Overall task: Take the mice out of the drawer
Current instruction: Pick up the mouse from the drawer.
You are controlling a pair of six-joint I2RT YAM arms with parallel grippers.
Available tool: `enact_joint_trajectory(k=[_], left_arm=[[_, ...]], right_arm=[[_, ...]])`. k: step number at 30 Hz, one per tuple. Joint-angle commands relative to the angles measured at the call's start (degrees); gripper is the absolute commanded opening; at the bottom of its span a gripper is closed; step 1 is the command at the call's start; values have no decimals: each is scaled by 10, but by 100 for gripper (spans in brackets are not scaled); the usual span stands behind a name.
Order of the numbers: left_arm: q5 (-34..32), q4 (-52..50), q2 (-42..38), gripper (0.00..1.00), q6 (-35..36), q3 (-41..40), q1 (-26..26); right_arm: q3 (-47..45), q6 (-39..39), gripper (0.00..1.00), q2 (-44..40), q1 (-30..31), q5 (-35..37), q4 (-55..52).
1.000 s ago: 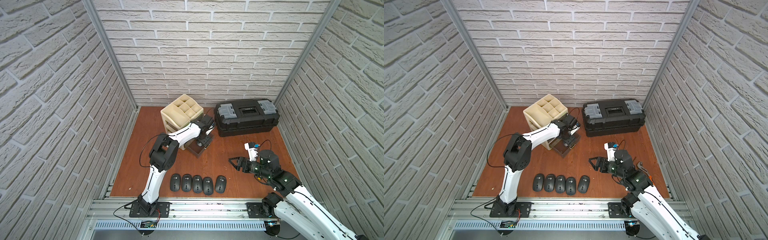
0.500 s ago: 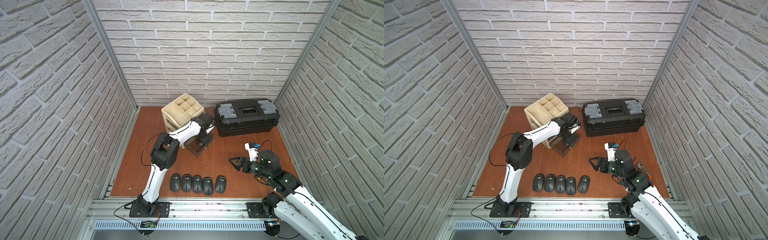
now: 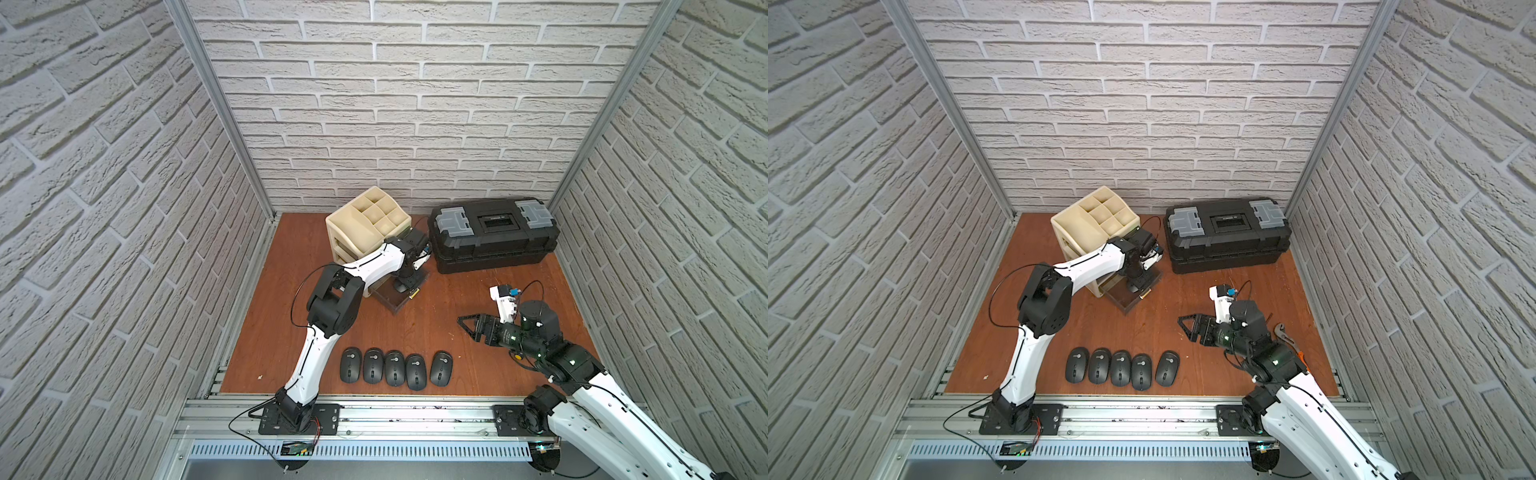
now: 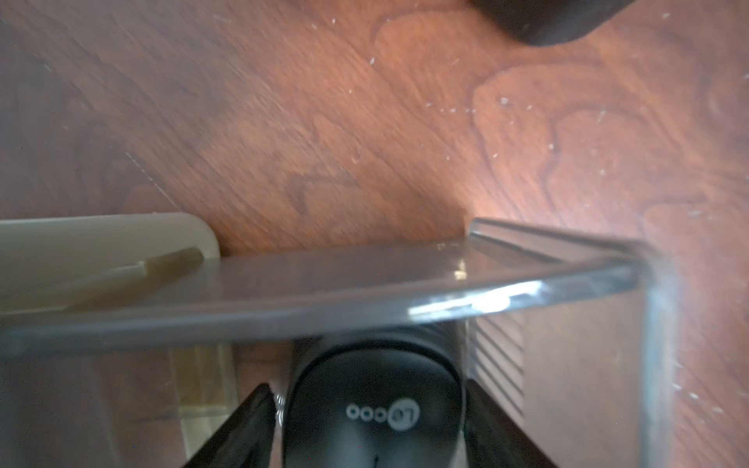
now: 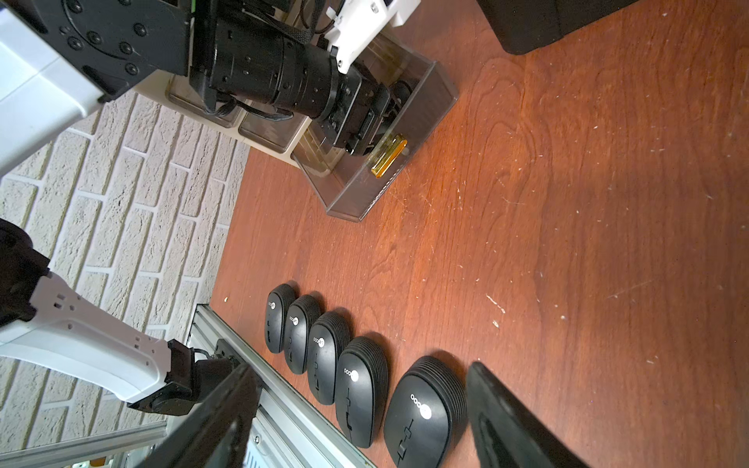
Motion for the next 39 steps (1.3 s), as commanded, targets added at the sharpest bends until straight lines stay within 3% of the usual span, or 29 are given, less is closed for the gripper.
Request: enact_joint_trajectory(k=[1,8,16,33,39], left_arm=[[-8,-2,33,73,8,-4,4],[-20,-1,42,72,5,-5,4],[-18,0,20,55,7,-6,2],[-128,-32,-55,55,14,1,-43],[-167,-68,-68,55,-13,22,-70]], right_arm=[[-8,4,82,-6,-2,9,6],[-12,8,82,-9,-2,11,7],[-10,8,81,-9,-2,12,7],[-6,11,81,4,-2,8,27],[-2,8,81,-2,-2,9,22]])
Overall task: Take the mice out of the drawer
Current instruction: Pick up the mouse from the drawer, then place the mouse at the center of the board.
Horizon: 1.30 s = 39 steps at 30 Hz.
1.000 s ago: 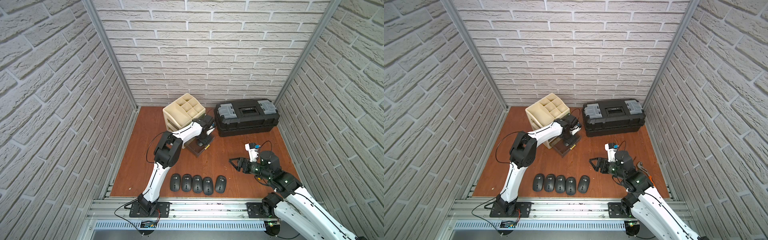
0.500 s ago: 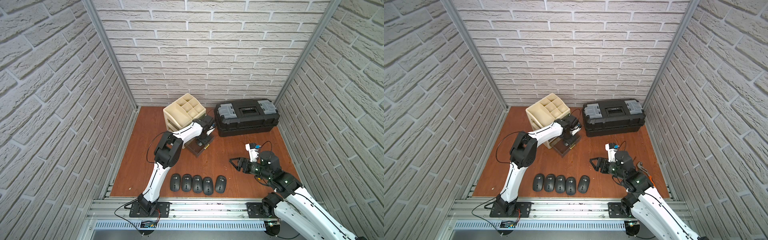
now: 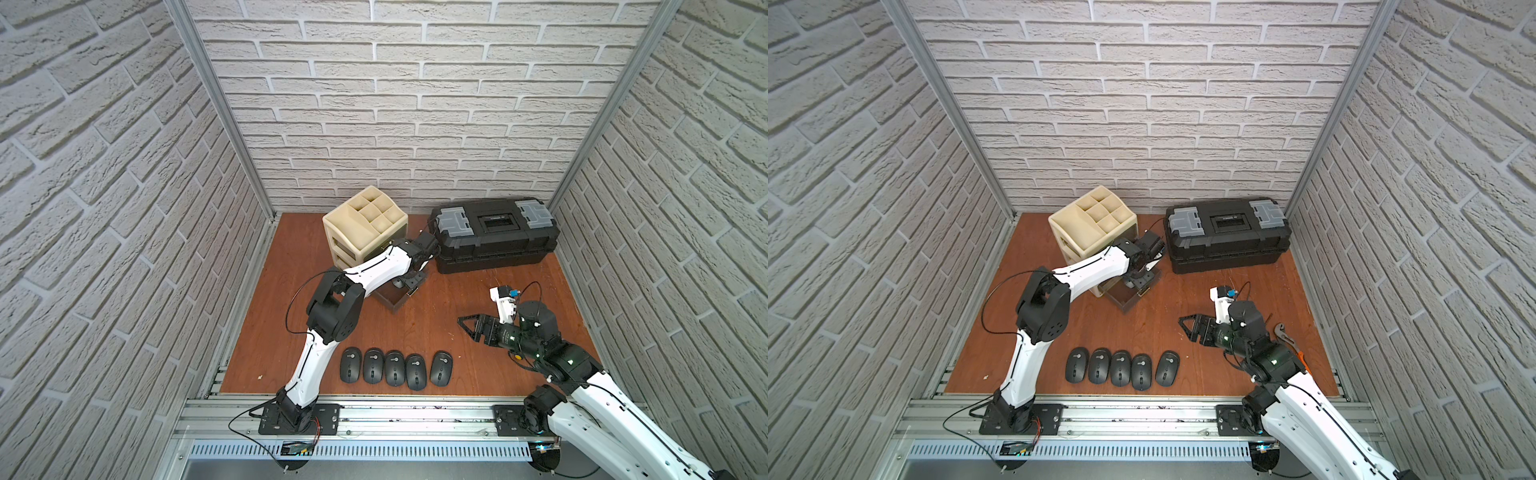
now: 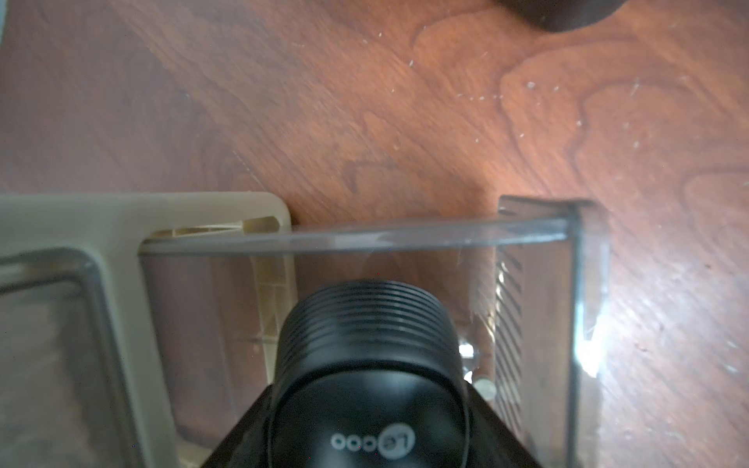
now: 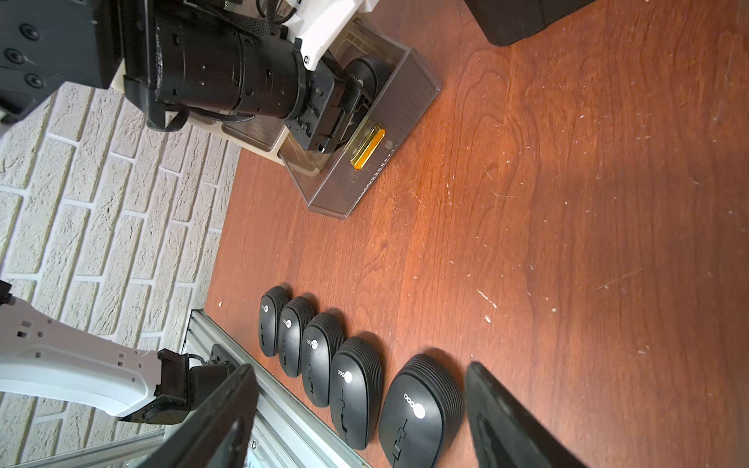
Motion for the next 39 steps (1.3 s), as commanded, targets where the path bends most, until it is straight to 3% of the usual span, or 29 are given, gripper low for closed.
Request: enact_joint_trajectory(k=[1,8,19,30,36,39], left_arm=[[-35,-46,-35,55,-28,27,-25],[-85,-119,-75,55,-123,54,-67],[-93,-191,-142,58,-310,36,-128],[-49,-167,-162,59,-497,1,-227],[-29,-151,-143,59,-573,3,-274],[-10,-137,-130,58,-600,8,-294]], right_arm=[[7,-5,81,-10,-2,2,18],[46,-70,87,-42,-2,5,-64],[189,-137,100,-94,-2,-26,-265],[353,-203,100,-111,-2,-53,-488],[402,-243,100,-135,-2,-91,-561],[418,-264,100,-146,-2,-77,-600]])
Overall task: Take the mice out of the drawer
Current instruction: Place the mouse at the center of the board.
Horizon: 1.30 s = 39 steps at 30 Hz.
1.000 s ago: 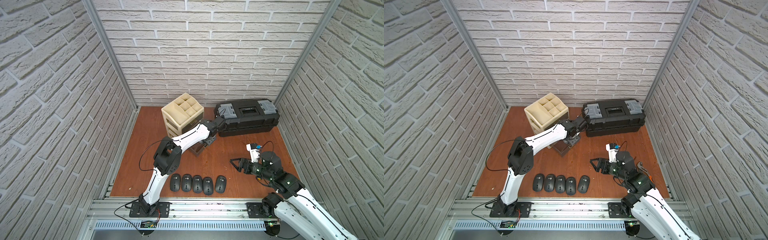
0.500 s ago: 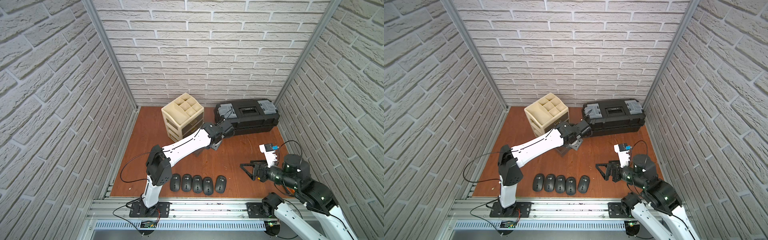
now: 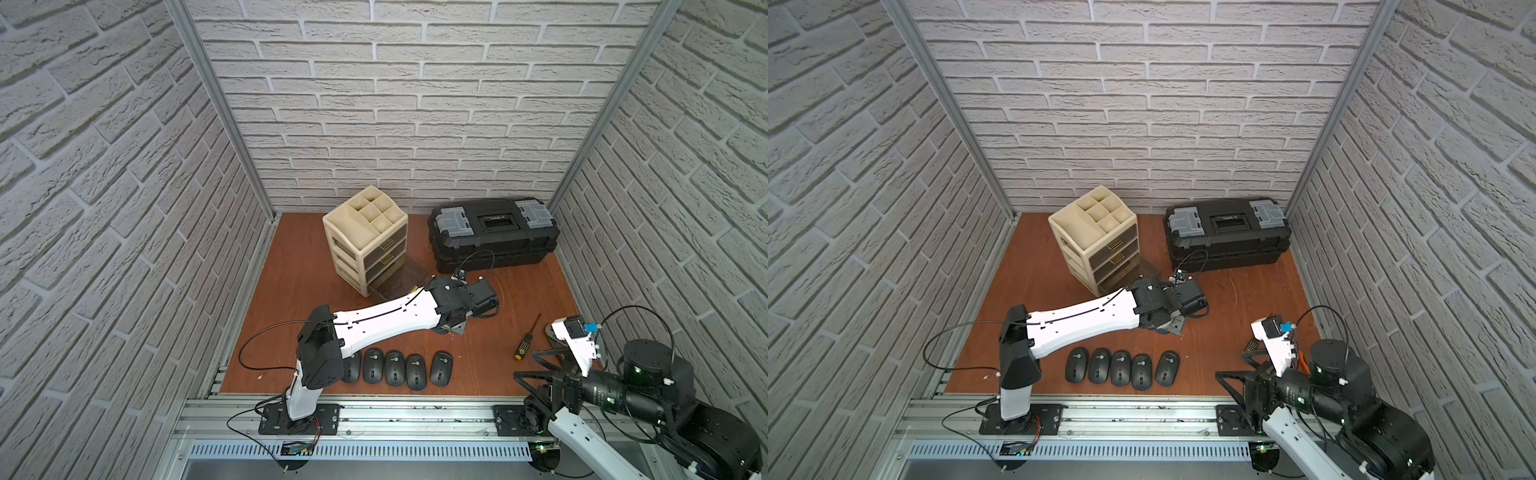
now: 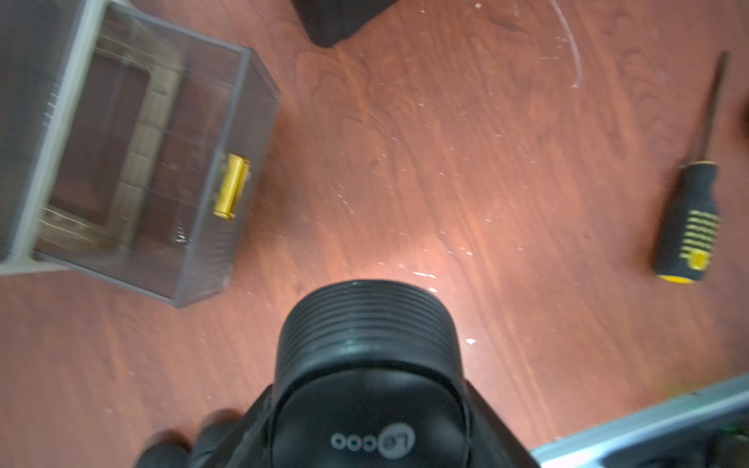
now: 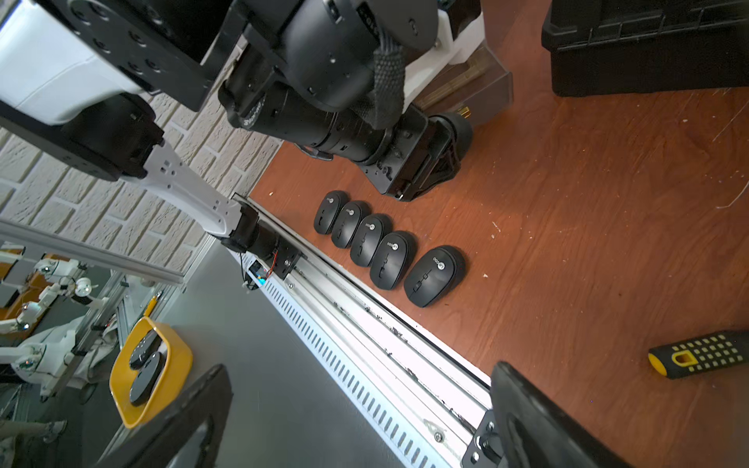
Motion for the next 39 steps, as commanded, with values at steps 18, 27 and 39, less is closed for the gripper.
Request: enact_joint_trajectory(k=[18,27,39], left_arm=[[182,100,141,57,-140,30,-52],[231,117,143,58,-154,-18,-46],[233,125,125,58,-166,-81,-43]], right_arm=[[-5,-64,100,-59,-2,43,-101],[-27,-56,100,-76,-2,44,-86],[-44,-46,100,-93,-2,43,-81]])
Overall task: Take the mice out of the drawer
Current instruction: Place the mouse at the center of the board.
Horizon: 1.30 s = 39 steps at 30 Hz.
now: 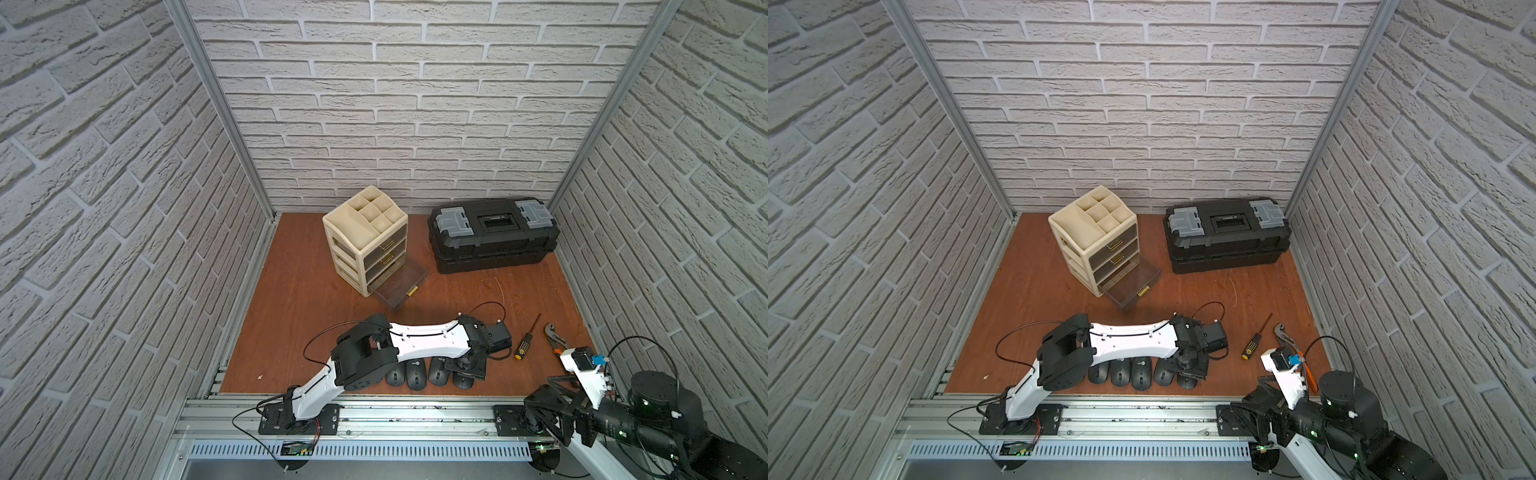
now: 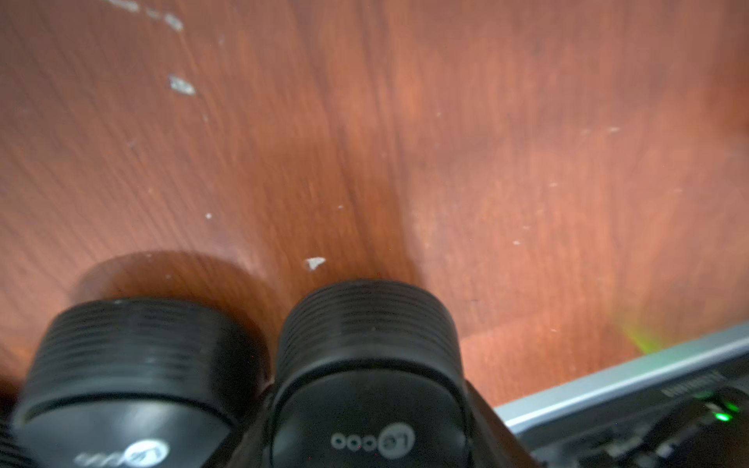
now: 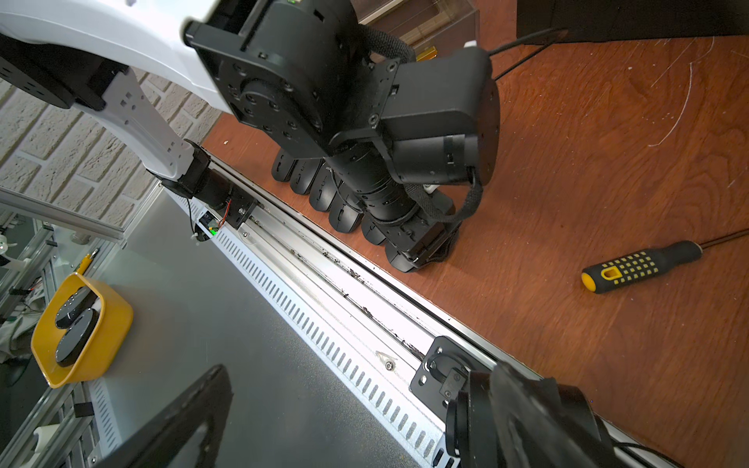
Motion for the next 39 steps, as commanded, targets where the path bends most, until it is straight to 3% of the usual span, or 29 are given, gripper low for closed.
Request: enact_joint_trajectory(k=[1,15,25,34,39], left_arm=[[-6,4,-26,58,-13,-21,7],[-19,-5,-23,67,-5,-2,14],[-37,0,-28,79,5,6,12],[-71,-5,-45,98,60,67,4],[-119,-34,-84,98,123,110,9]], right_arm=[[-10,10,100,-7,-2,-3,26],[-29,13,100,-14,-2,-10,37],[-42,20,100,-25,-2,-24,49],[-29,49,100,-23,-2,-55,106],[-27,92,100,-14,-1,-41,186]])
